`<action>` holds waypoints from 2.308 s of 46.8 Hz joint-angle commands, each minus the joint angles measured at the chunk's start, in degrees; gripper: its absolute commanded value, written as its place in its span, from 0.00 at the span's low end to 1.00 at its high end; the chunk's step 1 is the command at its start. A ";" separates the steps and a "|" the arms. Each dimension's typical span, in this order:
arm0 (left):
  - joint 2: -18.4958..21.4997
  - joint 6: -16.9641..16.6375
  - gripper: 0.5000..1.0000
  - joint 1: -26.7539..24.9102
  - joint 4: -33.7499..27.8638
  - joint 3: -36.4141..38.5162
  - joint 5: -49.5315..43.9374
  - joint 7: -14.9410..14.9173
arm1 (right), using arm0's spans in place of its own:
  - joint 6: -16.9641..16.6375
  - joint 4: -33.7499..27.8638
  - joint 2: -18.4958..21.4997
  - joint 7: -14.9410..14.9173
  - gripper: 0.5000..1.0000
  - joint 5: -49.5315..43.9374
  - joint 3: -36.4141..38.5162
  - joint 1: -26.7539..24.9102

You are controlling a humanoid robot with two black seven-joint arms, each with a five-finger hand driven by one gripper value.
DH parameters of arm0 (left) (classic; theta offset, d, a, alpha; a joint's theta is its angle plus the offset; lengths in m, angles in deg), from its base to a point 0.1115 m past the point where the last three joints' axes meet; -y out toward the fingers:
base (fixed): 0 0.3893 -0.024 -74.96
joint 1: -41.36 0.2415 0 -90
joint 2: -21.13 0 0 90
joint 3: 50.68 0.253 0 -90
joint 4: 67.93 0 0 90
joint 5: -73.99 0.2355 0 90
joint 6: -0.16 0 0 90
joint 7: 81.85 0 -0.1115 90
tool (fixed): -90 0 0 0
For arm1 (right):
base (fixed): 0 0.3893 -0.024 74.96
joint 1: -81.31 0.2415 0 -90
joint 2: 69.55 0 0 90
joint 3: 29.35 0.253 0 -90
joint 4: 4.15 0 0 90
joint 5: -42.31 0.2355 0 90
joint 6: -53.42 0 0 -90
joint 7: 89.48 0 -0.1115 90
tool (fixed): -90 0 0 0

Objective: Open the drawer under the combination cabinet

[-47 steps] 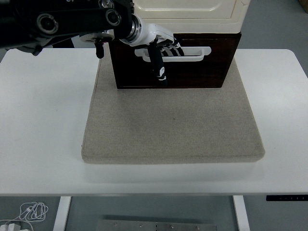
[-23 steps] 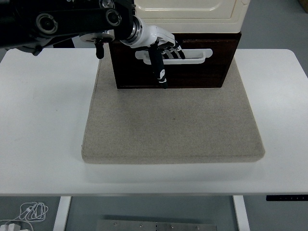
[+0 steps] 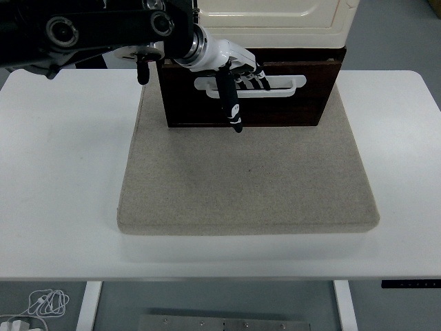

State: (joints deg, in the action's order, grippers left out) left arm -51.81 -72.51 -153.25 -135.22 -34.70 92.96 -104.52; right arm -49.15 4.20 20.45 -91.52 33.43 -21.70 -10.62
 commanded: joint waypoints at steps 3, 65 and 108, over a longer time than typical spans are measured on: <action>-0.01 0.42 1.00 0.02 -0.03 0.02 -0.07 -0.01 | 0.00 0.00 0.00 0.01 0.85 0.00 0.00 0.00; 0.78 7.98 1.00 -1.56 -0.03 -1.56 -0.25 -0.01 | 0.00 0.00 0.00 0.01 0.85 0.00 0.00 0.00; 0.87 14.83 1.00 -1.83 -0.03 -3.23 -0.42 -0.01 | 0.00 0.00 0.00 0.01 0.85 0.00 0.00 0.00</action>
State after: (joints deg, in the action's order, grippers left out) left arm -50.93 -58.26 -155.09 -135.25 -37.83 92.59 -104.60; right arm -49.15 4.20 20.45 -91.50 33.43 -21.70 -10.62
